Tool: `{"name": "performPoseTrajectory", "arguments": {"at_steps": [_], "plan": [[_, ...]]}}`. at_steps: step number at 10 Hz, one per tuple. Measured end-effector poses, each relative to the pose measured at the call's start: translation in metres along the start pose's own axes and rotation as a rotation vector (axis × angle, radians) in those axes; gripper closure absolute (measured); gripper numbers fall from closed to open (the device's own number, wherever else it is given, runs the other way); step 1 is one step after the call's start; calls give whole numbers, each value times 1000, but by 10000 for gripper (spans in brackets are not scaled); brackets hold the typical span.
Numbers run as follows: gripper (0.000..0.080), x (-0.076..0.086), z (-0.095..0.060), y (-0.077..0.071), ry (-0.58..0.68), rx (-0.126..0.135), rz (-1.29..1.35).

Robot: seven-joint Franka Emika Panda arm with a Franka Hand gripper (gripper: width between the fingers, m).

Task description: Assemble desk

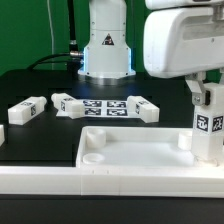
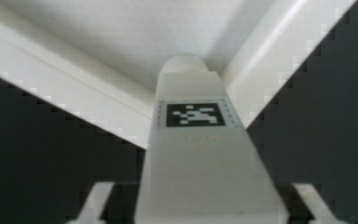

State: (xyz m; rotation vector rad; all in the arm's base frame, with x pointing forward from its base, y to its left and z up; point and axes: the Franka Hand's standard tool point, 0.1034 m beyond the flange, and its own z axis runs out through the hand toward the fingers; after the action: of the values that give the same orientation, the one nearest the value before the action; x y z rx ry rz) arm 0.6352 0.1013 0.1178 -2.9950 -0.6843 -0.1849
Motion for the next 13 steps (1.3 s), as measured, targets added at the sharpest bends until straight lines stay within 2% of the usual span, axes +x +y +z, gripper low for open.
{"name": "performPoseTrajectory", "arguments": {"at_steps": [1,5,9,13], "plan": [[511,0,0,0,1,2,41],[511,-3,0,8,26,42,467],[509,-5,1,9,22,44,837],[509,-4,2,5,10,34,1231]]}}
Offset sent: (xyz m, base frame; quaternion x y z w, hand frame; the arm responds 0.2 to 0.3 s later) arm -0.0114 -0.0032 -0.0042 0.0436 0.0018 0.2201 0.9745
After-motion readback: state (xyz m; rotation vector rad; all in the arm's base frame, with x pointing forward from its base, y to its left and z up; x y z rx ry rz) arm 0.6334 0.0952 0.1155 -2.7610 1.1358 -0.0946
